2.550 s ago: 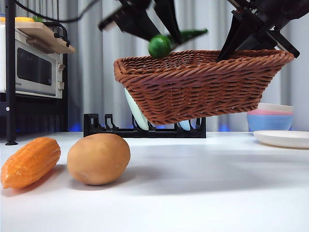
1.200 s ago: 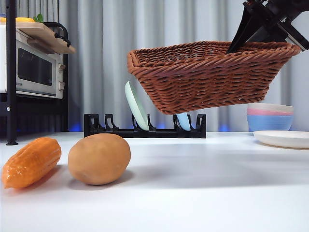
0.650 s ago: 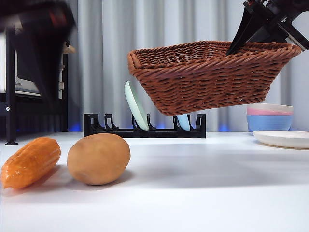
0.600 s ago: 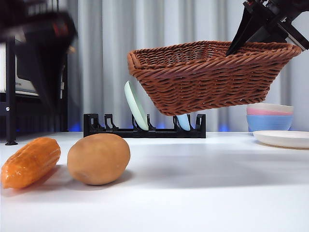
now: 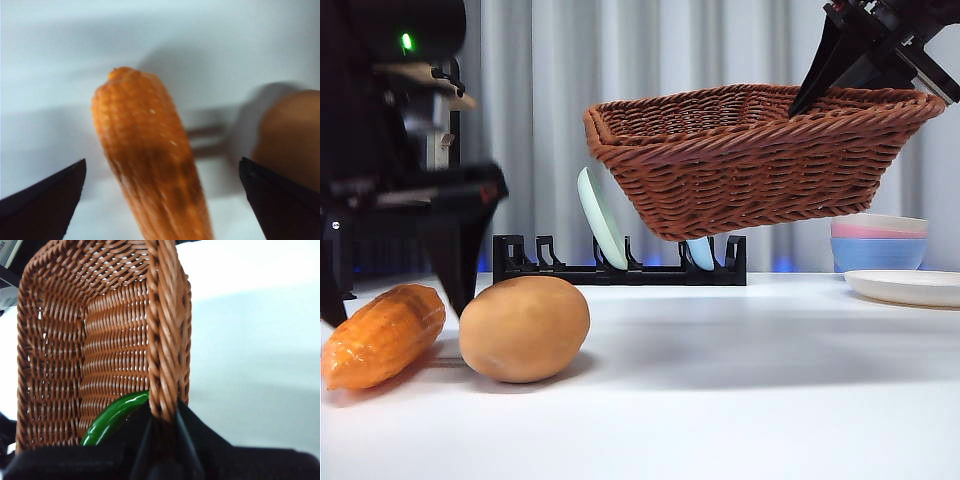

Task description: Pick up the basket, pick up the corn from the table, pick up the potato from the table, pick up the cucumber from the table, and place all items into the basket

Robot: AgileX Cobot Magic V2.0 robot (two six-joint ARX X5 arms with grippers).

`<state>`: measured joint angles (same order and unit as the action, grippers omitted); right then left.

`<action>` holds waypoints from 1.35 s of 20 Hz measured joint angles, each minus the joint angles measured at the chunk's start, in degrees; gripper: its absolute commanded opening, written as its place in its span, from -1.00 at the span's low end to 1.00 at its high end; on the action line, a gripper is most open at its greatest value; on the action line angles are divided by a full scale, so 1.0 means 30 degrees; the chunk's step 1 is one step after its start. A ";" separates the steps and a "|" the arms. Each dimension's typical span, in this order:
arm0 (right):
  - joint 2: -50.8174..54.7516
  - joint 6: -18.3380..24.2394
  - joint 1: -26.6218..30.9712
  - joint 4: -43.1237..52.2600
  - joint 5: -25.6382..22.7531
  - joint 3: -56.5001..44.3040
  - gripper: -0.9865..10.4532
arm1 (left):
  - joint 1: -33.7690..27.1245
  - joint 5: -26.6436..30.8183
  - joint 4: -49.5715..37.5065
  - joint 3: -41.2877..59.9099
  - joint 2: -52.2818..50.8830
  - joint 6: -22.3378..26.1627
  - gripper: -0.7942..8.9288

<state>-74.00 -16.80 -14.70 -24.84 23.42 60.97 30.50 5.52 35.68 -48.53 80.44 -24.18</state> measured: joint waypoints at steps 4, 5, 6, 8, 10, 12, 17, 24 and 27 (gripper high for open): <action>0.0000 0.0029 0.0007 -0.0007 0.0000 0.0000 -0.85 | -0.0714 -0.0022 -0.0401 0.0000 0.1202 0.0430 -0.07; 0.0000 0.0036 0.0007 0.0000 0.0000 0.0000 -0.85 | -0.0823 -0.0007 -0.0452 0.0000 0.1341 0.0597 -0.30; 0.0000 0.0029 0.0007 0.0000 0.0000 0.0000 -0.85 | -0.0889 0.0000 -0.0481 0.0000 0.1384 0.0758 -0.53; 0.0000 0.0036 0.0015 -0.0007 0.0000 0.0000 -0.85 | -0.0903 0.0007 -0.0641 0.0007 0.1377 0.1311 -0.85; 0.0000 0.0029 0.0007 0.0000 0.0000 0.0000 -0.85 | -0.0903 -0.0036 -0.0743 0.0000 0.1355 0.1807 -0.85; 0.0000 0.0036 0.0007 0.0000 0.0000 0.0000 -0.85 | -0.0903 -0.0270 -0.0612 0.0000 0.1319 0.2455 -0.85; 0.0000 0.0036 0.0015 0.0000 -0.0007 0.0000 -0.85 | -0.0911 -0.1858 0.2076 0.0007 -0.0291 0.4109 -0.85; 0.0000 0.0036 0.0015 0.0000 -0.0007 0.0000 -0.85 | -0.0911 -0.4889 0.7111 -0.0707 -0.6353 0.5712 -0.85; 0.0000 0.0036 0.0007 0.0000 0.0000 0.0000 -0.85 | -0.0911 -0.6535 0.6295 -0.2033 -0.8881 0.5683 -0.85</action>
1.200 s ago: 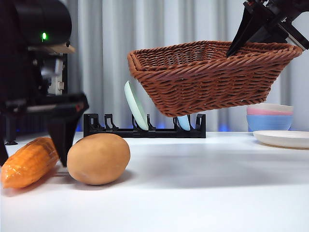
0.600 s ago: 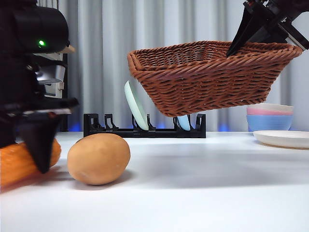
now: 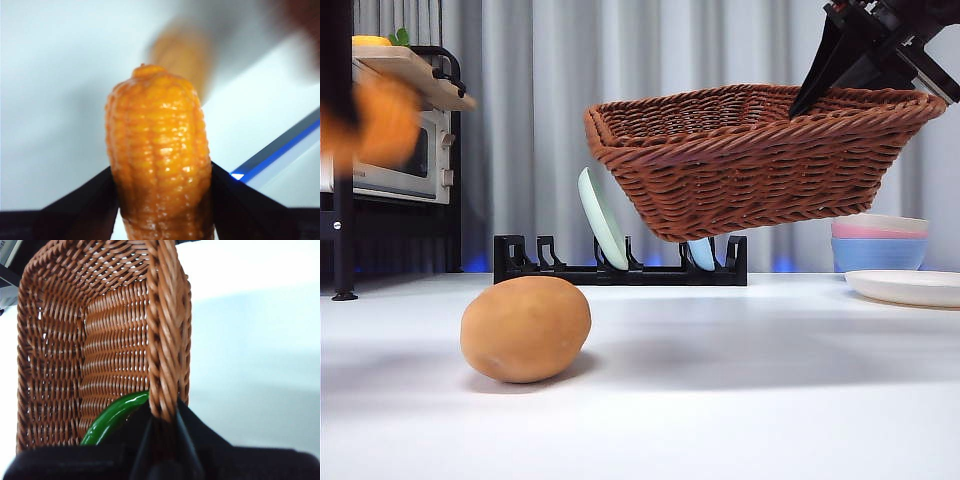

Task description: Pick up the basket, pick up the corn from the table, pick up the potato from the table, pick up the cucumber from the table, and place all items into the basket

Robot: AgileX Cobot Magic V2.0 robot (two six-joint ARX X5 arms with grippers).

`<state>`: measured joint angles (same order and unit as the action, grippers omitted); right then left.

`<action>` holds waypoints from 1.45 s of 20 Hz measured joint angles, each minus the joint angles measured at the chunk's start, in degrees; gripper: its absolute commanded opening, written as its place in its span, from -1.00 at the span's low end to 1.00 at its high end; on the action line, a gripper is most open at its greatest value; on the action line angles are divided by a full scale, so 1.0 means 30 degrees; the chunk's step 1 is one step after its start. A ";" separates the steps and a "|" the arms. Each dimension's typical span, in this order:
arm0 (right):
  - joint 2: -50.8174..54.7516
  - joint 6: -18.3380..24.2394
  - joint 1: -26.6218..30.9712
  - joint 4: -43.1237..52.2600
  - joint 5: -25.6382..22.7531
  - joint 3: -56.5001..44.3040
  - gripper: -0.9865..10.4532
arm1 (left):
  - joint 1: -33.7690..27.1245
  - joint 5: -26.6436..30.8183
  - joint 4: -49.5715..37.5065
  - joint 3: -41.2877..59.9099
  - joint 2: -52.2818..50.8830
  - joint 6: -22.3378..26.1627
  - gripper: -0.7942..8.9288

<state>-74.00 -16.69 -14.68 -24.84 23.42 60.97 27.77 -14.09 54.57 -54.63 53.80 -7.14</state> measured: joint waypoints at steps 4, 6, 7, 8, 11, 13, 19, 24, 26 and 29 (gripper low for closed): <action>0.0000 -0.0007 -0.0022 0.0000 -0.0007 0.0000 -0.85 | 0.0000 -0.0750 -0.3534 -0.1741 -0.1792 -0.1297 -0.85; 0.0000 -0.0007 -0.0168 0.0000 -0.0007 0.0000 -0.85 | 0.0015 -0.0801 -0.5887 -0.2149 -0.1967 -0.2339 -0.85; 0.0000 -0.0007 -0.0306 -0.0007 -0.0015 0.0000 -0.85 | 0.0066 -0.0809 -0.7300 -0.2186 -0.1953 -0.2885 -0.85; 0.0000 -0.0007 -0.0437 -0.0007 -0.0007 0.0000 -0.85 | 0.0160 -0.0801 -0.8422 -0.2186 -0.1814 -0.3286 -0.85; 0.0000 -0.0007 -0.0998 -0.0007 0.0007 0.0000 -0.85 | 0.0707 -0.0794 -1.1621 -0.2186 -0.0750 -0.4379 -0.85; 0.0000 -0.0007 -0.1377 -0.0007 0.0000 0.0000 -0.85 | 0.1144 -0.0576 -1.2830 -0.2186 0.0255 -0.4772 -0.85; 0.0000 -0.0015 -0.2310 -0.0007 0.0000 0.0000 -0.85 | 0.3031 0.2193 -1.3049 -0.2317 0.3898 -0.5071 -0.85; 0.0000 -0.0095 -0.2579 -0.0015 -0.0015 0.0000 -0.85 | 0.4379 0.4918 -1.2116 -0.3694 0.6696 -0.3985 -0.85; 0.0000 -0.0146 -0.2608 0.0000 -0.0022 0.0000 -0.85 | 0.4830 0.5916 -1.1351 -0.4495 0.7752 -0.3206 -0.85; 0.0000 -0.0160 -0.2608 -0.0007 -0.0080 0.0000 -0.85 | 0.5311 0.6535 -1.0222 -0.5428 0.9245 -0.2331 -0.85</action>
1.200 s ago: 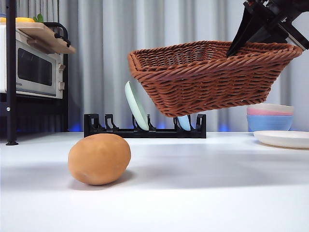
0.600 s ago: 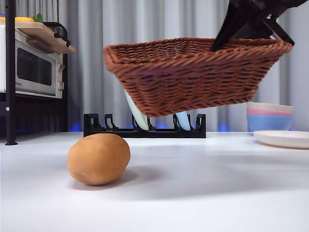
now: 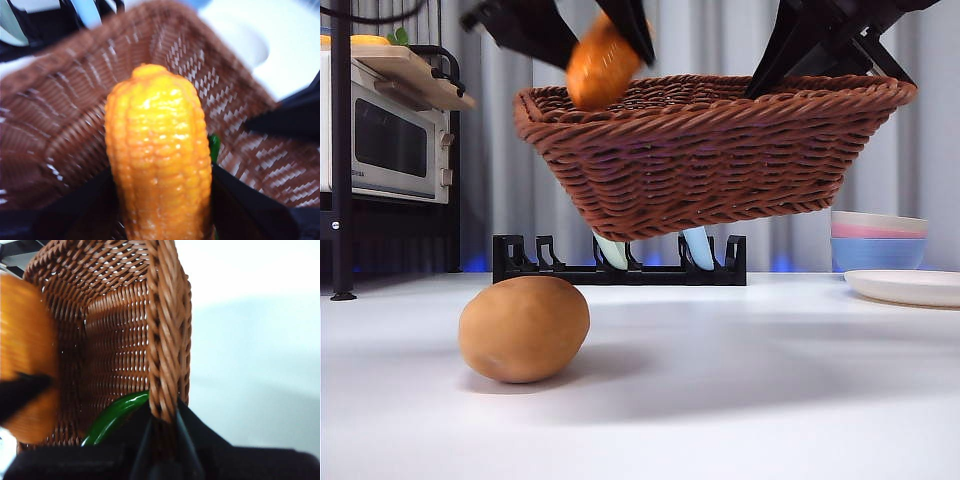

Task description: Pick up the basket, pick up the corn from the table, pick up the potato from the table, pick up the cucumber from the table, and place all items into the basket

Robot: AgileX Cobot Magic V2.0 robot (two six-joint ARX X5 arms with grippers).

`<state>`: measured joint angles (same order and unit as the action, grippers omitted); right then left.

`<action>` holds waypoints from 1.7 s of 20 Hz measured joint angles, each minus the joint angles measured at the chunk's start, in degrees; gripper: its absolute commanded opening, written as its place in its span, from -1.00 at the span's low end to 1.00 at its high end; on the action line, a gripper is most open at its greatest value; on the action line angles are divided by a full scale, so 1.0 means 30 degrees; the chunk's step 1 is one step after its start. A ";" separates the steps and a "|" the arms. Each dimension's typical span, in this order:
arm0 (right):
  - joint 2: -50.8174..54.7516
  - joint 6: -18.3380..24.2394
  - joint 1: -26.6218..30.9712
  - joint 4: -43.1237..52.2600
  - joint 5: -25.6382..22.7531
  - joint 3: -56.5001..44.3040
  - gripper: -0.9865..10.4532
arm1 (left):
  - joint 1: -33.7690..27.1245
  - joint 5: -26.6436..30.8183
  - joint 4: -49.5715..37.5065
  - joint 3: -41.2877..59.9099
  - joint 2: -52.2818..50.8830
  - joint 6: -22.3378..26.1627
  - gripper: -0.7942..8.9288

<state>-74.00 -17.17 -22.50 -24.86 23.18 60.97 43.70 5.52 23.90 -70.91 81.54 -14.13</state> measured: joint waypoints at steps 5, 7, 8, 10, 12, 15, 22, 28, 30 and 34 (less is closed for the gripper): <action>0.0007 -0.0022 0.0000 0.0000 -0.0022 0.0000 -0.85 | 0.0372 -0.0015 0.0809 -0.0189 0.1319 0.0860 -0.43; 0.0000 -0.0036 0.0000 0.0000 -0.0029 0.0000 -0.85 | 0.0386 -0.0015 0.0743 -0.0226 0.1151 0.0984 0.28; 0.0000 -0.0044 0.0000 -0.0007 -0.0051 0.0000 -0.85 | 0.0386 0.0000 0.0714 -0.0262 0.1137 0.1005 0.28; 0.0000 -0.0051 0.0000 0.0000 -0.0066 0.0000 -0.85 | 0.0379 0.0000 0.0758 -0.0262 0.1137 0.1013 0.28; 0.0000 -0.0051 0.0000 -0.0007 -0.0080 0.0000 -0.85 | 0.0379 0.0000 0.1996 -0.0831 0.1137 0.1042 0.28; 0.0000 -0.0051 0.0051 0.0051 -0.0073 0.0000 -0.85 | 0.0379 0.0007 0.4947 -0.3249 0.0648 0.1166 0.28; 0.0000 -0.0073 0.1734 0.1450 -0.0007 0.0000 -0.85 | 0.0386 0.0117 1.3493 -0.5646 -0.4233 0.1530 0.28; 0.0000 -0.0510 0.4029 0.2630 0.0087 0.0000 -0.85 | 0.1290 0.0415 1.4455 -0.3585 -0.5093 0.0576 0.28; 0.0000 -0.0539 0.4612 0.2594 0.0102 0.0000 -0.85 | 0.1508 0.0882 1.3988 -0.2310 -0.5049 -0.0007 0.28; 0.0000 -0.0576 0.5610 0.2594 0.0080 0.0000 -0.85 | 0.1545 0.1107 1.2123 0.0896 -0.4954 -0.1275 0.28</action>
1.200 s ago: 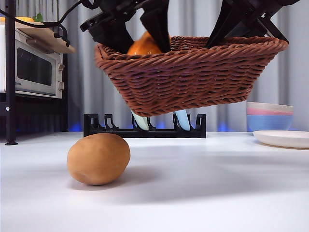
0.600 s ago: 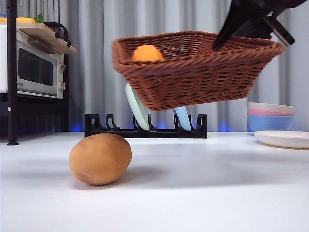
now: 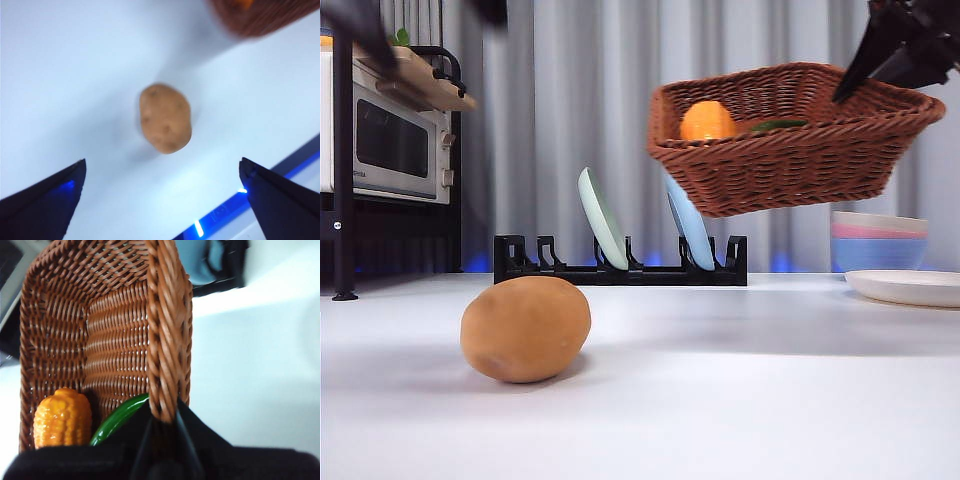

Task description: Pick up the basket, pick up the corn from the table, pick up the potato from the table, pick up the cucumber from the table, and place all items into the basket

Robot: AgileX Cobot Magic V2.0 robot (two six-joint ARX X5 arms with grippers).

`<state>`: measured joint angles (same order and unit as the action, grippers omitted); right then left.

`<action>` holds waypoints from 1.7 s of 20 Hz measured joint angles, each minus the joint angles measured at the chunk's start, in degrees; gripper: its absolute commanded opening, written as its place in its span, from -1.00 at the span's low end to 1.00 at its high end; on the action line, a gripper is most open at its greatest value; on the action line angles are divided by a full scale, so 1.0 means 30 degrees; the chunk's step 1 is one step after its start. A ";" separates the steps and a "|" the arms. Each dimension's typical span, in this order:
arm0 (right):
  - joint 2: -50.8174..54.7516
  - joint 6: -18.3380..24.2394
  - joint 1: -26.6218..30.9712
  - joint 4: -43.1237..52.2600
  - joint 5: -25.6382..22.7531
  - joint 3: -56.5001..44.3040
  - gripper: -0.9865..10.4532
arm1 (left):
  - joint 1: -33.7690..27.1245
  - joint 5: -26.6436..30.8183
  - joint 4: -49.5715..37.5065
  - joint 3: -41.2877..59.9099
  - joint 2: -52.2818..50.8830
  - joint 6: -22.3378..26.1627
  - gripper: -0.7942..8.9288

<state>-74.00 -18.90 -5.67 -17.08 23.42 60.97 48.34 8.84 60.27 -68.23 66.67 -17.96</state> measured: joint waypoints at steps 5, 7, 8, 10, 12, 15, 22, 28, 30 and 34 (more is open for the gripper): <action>0.0000 0.0000 0.0568 0.0000 0.0015 0.0000 -0.85 | -0.0029 -0.0838 -0.3643 0.3330 0.0372 -0.1056 0.28; 0.0000 0.0000 0.0641 0.0000 0.0015 0.0000 -0.85 | -0.0095 -0.1690 -0.4663 0.3818 0.0874 -0.1202 0.28; 0.0000 0.0000 0.0648 0.0000 0.0015 0.0000 -0.85 | -0.0095 -0.1836 -0.5013 0.3854 0.1239 -0.1231 0.28; 0.0000 0.0000 0.0648 0.0000 0.0029 0.0000 -0.85 | -0.0095 -0.1894 -0.5748 0.3847 0.1945 -0.1173 0.28; 0.0000 0.0000 0.0648 0.0000 0.0044 0.0000 -0.85 | -0.0095 -0.1938 -0.6477 0.3847 0.2754 -0.1020 0.28; 0.0000 0.0000 0.0648 0.0000 0.0058 0.0000 -0.85 | -0.0255 -0.1945 -0.7060 0.3847 0.4189 -0.0867 0.28; 0.0000 0.0000 0.0648 -0.0007 0.0058 0.0000 -0.85 | -0.0889 -0.1945 -0.8284 0.3847 0.7111 -0.0517 0.28; 0.0000 0.0000 0.0648 -0.0175 0.0058 0.0000 -0.85 | -0.0991 -0.1945 -0.9245 0.3854 0.8327 -0.0189 0.00; 0.0000 0.0000 0.0648 -0.0197 0.0051 0.0000 -0.85 | -0.0991 -0.1938 -0.9275 0.3854 0.8327 0.0029 -0.54; 0.0007 0.0000 0.0648 -0.0211 0.0058 0.0000 -0.85 | -0.0991 -0.1792 -0.9260 0.3847 0.8306 0.0809 -0.85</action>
<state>-73.97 -18.90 -3.73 -17.72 23.59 60.97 45.36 3.46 32.49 -56.69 91.59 -15.53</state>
